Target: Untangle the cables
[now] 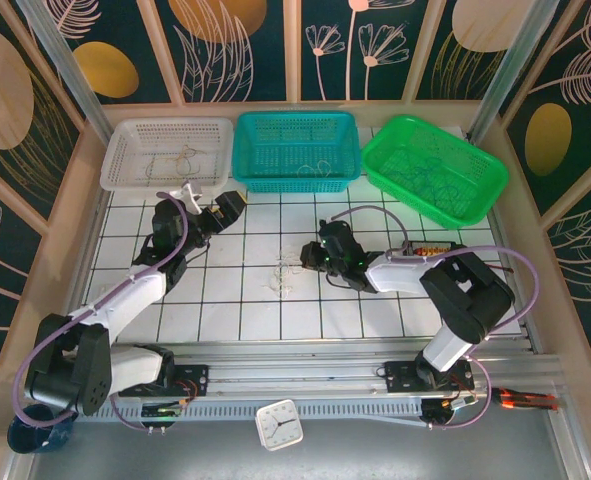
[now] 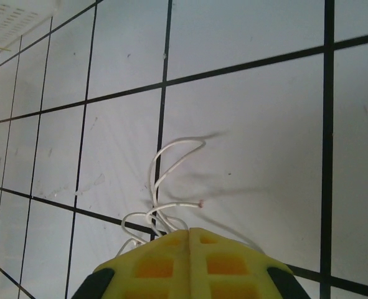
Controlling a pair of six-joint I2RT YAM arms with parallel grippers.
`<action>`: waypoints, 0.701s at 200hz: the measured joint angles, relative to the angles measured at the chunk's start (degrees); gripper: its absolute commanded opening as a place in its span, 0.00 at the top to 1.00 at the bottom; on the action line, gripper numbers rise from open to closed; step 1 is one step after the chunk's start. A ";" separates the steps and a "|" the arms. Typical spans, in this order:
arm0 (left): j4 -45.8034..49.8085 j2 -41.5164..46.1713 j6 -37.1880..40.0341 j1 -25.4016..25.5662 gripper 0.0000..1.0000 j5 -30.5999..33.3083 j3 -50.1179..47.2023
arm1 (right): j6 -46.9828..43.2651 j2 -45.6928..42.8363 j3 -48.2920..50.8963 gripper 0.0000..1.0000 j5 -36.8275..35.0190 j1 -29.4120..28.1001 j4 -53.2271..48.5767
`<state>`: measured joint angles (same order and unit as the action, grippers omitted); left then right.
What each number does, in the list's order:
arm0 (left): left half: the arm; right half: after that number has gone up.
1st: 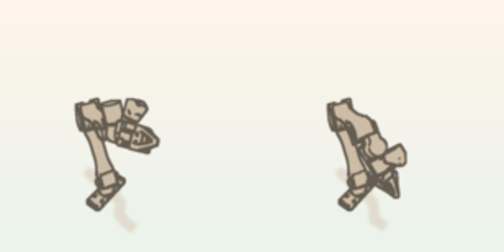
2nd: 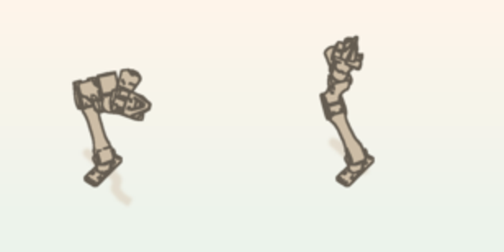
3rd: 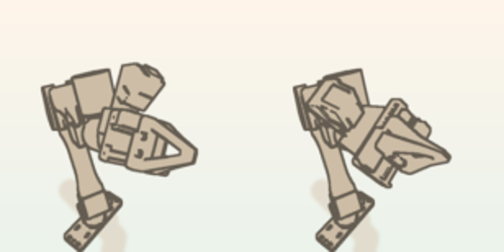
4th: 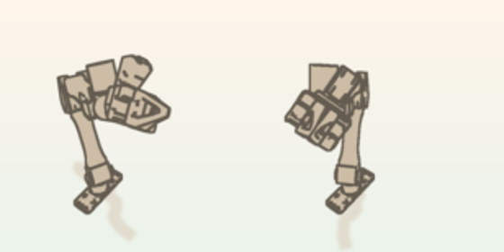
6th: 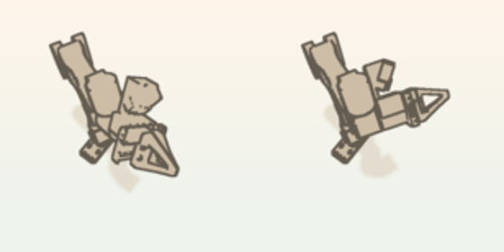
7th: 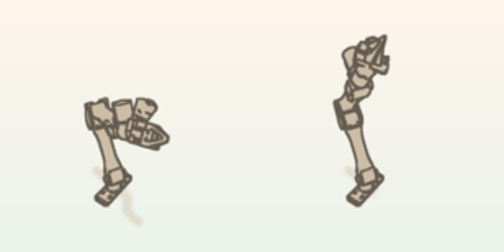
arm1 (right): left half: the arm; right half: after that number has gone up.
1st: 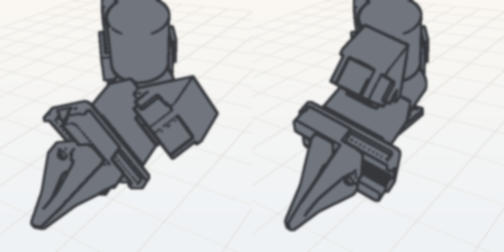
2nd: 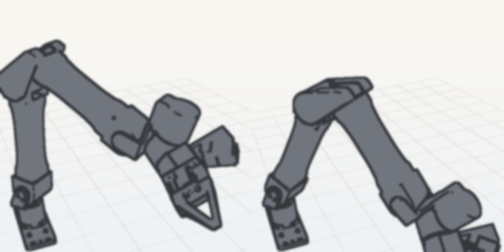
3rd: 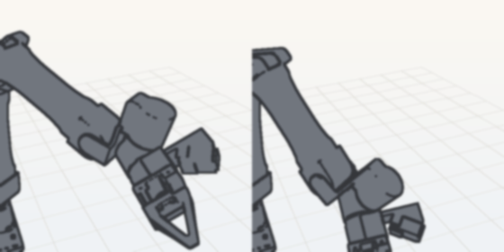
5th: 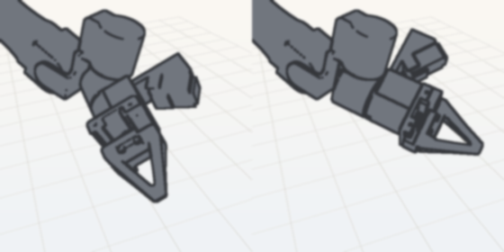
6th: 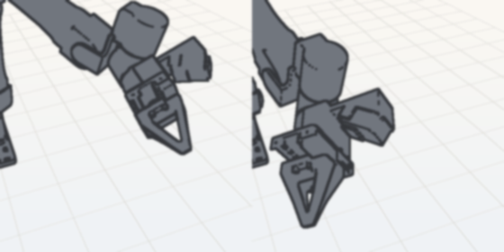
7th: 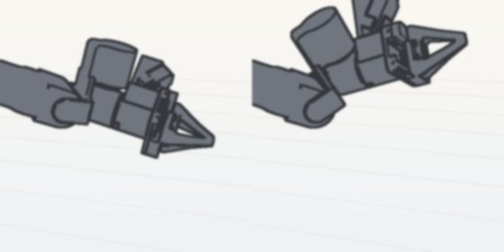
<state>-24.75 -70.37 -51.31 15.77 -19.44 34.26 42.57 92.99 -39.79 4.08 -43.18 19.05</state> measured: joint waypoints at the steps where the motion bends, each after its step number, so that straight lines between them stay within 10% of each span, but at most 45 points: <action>1: -0.04 -0.02 -0.04 0.00 0.01 -0.02 0.00 | -0.13 -0.11 -0.02 1.00 0.00 0.02 0.00; 140: -13.40 -7.23 -7.41 4.33 0.16 -9.60 -2.89 | -8.46 -13.79 0.74 1.00 4.44 3.67 2.54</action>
<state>-38.15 -77.60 -58.72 20.10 -29.04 31.38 34.11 79.20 -39.05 8.51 -39.51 21.58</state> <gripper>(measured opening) 0.888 0.053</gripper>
